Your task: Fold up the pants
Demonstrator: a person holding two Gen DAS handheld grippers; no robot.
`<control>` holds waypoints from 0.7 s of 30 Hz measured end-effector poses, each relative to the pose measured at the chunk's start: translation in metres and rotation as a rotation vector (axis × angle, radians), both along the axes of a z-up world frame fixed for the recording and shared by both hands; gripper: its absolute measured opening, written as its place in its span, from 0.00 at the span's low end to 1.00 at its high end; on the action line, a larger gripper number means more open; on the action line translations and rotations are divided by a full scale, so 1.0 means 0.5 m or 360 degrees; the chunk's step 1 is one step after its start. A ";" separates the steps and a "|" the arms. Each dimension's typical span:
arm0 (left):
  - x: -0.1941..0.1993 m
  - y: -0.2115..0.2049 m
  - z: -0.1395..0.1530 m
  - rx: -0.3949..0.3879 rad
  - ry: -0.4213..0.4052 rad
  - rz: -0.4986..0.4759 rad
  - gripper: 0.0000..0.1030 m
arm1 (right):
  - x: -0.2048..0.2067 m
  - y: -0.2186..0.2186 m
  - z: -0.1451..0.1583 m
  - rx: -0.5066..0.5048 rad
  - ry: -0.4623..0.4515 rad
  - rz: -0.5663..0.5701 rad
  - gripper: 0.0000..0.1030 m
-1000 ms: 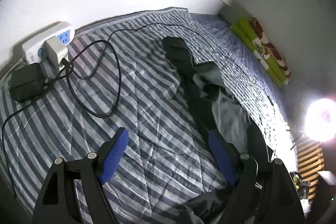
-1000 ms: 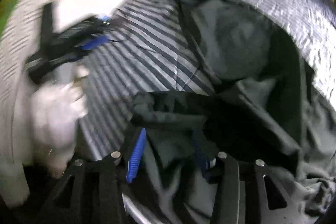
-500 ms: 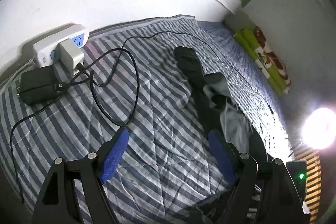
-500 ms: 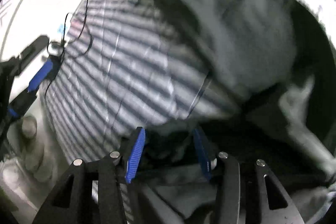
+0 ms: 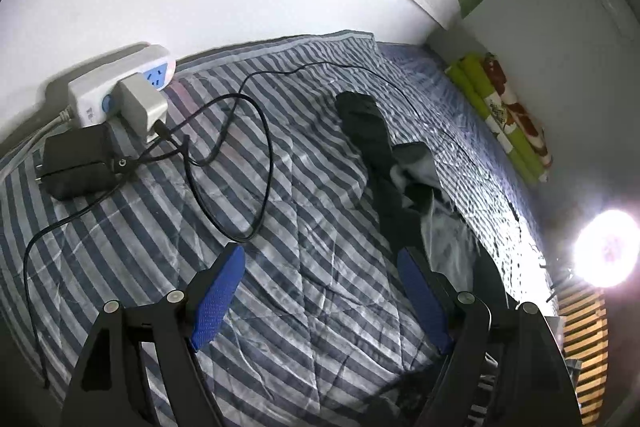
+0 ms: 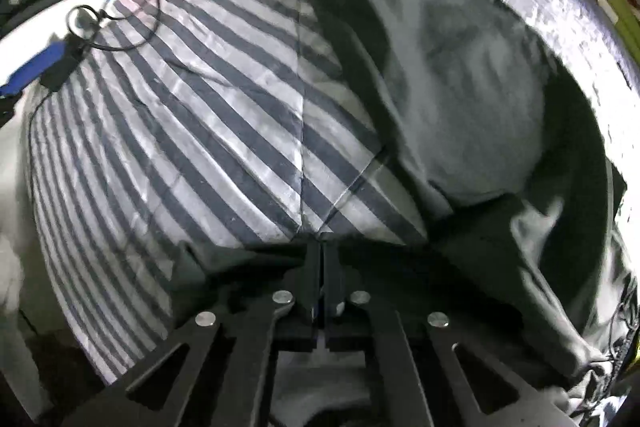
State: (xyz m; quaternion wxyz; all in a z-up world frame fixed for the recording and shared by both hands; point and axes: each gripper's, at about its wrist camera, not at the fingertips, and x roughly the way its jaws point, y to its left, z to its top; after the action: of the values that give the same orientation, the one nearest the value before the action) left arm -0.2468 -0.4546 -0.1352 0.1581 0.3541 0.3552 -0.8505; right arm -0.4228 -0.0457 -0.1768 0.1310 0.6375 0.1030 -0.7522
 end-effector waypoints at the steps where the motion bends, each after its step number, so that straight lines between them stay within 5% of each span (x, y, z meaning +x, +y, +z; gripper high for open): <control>1: 0.002 -0.002 0.002 -0.0005 0.0002 0.0004 0.79 | 0.005 -0.003 0.024 -0.0044 0.0039 0.0017 0.01; 7: 0.034 -0.033 0.008 0.0002 0.0040 0.0097 0.79 | 0.031 -0.053 0.233 -0.0571 0.0302 0.0160 0.01; 9: 0.046 -0.044 0.013 -0.0006 0.0045 0.0141 0.79 | 0.056 -0.072 0.355 -0.0905 0.0585 0.0358 0.01; 11: 0.064 -0.059 0.023 -0.0032 0.0062 0.0194 0.79 | 0.070 -0.072 0.420 -0.1171 0.0668 0.0526 0.04; 13: 0.077 -0.068 0.031 -0.0066 0.0069 0.0249 0.79 | 0.058 -0.069 0.420 -0.1038 0.0635 0.0518 0.31; 14: 0.080 -0.070 0.032 -0.0070 0.0072 0.0272 0.79 | 0.044 -0.054 0.401 -0.0888 0.0606 0.0424 0.35; 21: 0.031 -0.009 0.035 -0.0155 0.0038 0.0083 0.79 | 0.088 0.236 0.292 -0.0473 0.0551 -0.0100 0.35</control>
State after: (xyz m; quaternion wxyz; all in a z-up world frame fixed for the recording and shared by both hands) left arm -0.2315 -0.4589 -0.1178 0.1930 0.3265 0.3242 -0.8666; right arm -0.3789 0.0725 -0.0307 0.1802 0.4755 -0.0079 -0.8610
